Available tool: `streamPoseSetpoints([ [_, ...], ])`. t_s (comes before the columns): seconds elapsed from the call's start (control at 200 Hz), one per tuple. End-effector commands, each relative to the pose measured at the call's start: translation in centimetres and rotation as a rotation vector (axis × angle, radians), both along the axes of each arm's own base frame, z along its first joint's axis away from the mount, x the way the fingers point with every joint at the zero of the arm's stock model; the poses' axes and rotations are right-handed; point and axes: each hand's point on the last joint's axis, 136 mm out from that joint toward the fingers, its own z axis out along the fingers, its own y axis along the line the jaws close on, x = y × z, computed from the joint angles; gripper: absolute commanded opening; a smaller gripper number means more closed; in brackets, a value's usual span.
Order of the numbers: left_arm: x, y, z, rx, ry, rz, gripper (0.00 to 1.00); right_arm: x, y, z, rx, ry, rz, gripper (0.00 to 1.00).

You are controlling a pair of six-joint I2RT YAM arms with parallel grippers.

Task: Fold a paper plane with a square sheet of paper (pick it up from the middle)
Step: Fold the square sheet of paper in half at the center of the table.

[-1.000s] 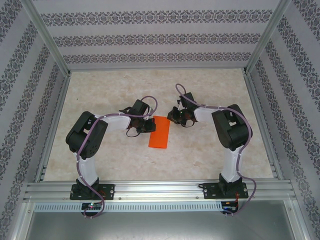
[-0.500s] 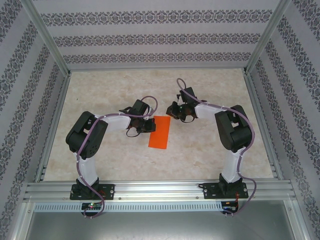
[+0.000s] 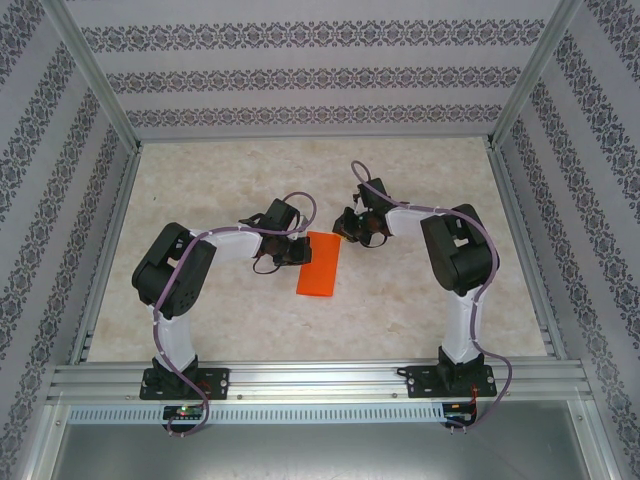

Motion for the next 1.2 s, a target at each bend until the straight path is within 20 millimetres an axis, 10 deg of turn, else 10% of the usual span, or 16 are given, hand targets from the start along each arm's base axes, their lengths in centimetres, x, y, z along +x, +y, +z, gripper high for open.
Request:
streamPoseSetpoints([
  [0.0,-2.8,2.0,-3.6,0.127,0.106,-0.009,0.0,0.2,-0.3,1.1,-0.01,-0.018,-0.009,0.12],
  [0.24,-2.9,2.3,-3.1,0.124,0.092,0.013,0.0,-0.4,0.7,6.8,0.085,-0.103,0.016,0.14],
  [0.754,-3.2,2.4,-3.7,0.123,0.096,0.0,0.0,-4.8,1.5,-1.4,0.051,0.038,0.036,0.13],
  [1.009,-3.1,2.5,-3.7,0.132,0.097,0.004,0.0,-5.4,2.1,4.4,0.098,-0.069,0.084,0.14],
  [1.194,-3.1,2.5,-3.2,0.13,0.094,0.006,0.0,-8.3,2.0,4.3,0.071,-0.062,0.099,0.14],
])
